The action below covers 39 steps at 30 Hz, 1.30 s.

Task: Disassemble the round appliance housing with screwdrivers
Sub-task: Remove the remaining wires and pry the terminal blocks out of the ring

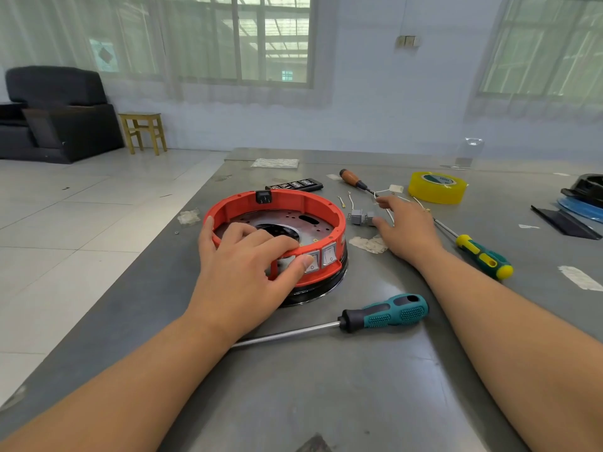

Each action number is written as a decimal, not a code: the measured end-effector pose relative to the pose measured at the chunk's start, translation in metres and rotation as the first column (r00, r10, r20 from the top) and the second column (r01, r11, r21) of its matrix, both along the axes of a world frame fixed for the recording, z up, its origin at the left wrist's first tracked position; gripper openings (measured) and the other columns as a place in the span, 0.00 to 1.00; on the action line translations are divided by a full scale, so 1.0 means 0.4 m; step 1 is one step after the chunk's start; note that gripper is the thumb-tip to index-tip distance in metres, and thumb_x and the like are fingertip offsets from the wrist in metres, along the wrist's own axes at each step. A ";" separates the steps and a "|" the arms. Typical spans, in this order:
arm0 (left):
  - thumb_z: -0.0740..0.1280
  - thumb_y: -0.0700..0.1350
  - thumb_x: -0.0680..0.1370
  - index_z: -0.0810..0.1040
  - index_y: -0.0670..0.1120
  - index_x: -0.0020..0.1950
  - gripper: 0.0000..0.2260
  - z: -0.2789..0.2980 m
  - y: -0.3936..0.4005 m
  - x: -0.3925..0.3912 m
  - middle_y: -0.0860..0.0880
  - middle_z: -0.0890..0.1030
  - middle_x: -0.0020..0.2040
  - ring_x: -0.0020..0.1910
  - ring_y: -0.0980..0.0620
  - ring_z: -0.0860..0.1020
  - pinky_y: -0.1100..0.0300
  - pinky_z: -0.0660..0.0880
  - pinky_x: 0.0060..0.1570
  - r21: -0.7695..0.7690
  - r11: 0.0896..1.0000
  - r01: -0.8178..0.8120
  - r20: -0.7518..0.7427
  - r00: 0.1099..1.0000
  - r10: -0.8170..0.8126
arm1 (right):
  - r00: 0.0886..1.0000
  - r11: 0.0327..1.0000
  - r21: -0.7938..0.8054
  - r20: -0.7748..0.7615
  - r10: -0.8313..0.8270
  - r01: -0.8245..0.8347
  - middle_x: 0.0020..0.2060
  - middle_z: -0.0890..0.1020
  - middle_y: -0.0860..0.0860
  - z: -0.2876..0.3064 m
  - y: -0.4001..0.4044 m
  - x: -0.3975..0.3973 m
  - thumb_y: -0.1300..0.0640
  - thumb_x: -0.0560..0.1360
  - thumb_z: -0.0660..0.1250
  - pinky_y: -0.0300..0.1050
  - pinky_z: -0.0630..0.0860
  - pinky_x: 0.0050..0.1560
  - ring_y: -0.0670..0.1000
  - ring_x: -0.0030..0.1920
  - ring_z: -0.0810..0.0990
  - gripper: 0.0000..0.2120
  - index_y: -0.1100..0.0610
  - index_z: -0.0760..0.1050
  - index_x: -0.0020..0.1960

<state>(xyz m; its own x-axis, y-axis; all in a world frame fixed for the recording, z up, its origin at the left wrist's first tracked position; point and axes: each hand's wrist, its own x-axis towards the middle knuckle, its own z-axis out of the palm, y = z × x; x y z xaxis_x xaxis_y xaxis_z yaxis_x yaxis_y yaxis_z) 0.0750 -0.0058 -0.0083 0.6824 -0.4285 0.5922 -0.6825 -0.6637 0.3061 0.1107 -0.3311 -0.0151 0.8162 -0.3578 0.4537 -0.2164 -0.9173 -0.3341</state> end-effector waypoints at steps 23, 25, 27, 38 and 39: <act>0.59 0.65 0.79 0.81 0.61 0.66 0.21 0.002 0.062 -0.005 0.59 0.83 0.53 0.70 0.51 0.72 0.45 0.52 0.76 -0.056 0.998 -0.011 -0.004 1.000 0.011 | 0.892 0.783 -0.431 -0.164 0.422 -0.449 0.56 0.81 0.42 0.011 0.296 -0.369 0.28 0.78 0.54 0.49 0.71 0.61 0.47 0.57 0.79 0.27 0.43 0.80 0.61; 0.62 0.62 0.80 0.83 0.61 0.65 0.18 0.000 0.058 -0.008 0.60 0.82 0.50 0.67 0.50 0.74 0.45 0.54 0.74 -0.070 0.997 0.022 0.028 0.999 -0.020 | 0.879 0.791 -0.383 -0.191 0.438 -0.477 0.54 0.80 0.42 0.008 0.295 -0.361 0.27 0.77 0.53 0.46 0.73 0.56 0.47 0.55 0.78 0.26 0.42 0.80 0.59; 0.65 0.56 0.81 0.85 0.59 0.63 0.14 -0.004 0.053 -0.008 0.59 0.83 0.50 0.64 0.50 0.77 0.45 0.59 0.71 -0.075 0.995 0.069 0.071 0.995 -0.063 | 0.855 0.788 -0.332 -0.193 0.481 -0.518 0.51 0.79 0.42 0.006 0.283 -0.356 0.28 0.77 0.54 0.45 0.74 0.50 0.47 0.52 0.77 0.24 0.43 0.79 0.55; 0.71 0.51 0.82 0.83 0.63 0.64 0.12 -0.018 0.063 0.034 0.63 0.84 0.56 0.59 0.58 0.77 0.48 0.63 0.69 -0.173 0.972 0.159 -0.021 0.986 -0.165 | 0.839 0.799 -0.258 -0.157 0.521 -0.544 0.48 0.74 0.43 0.018 0.177 -0.357 0.34 0.80 0.55 0.49 0.77 0.44 0.47 0.44 0.75 0.19 0.47 0.75 0.51; 0.71 0.50 0.82 0.83 0.63 0.64 0.12 -0.019 0.065 0.038 0.64 0.83 0.54 0.57 0.59 0.78 0.47 0.64 0.69 -0.185 0.970 0.159 -0.023 0.986 -0.166 | 0.853 0.815 -0.253 -0.135 0.504 -0.522 0.46 0.75 0.43 0.019 0.165 -0.358 0.34 0.79 0.55 0.50 0.77 0.43 0.47 0.43 0.75 0.19 0.47 0.74 0.50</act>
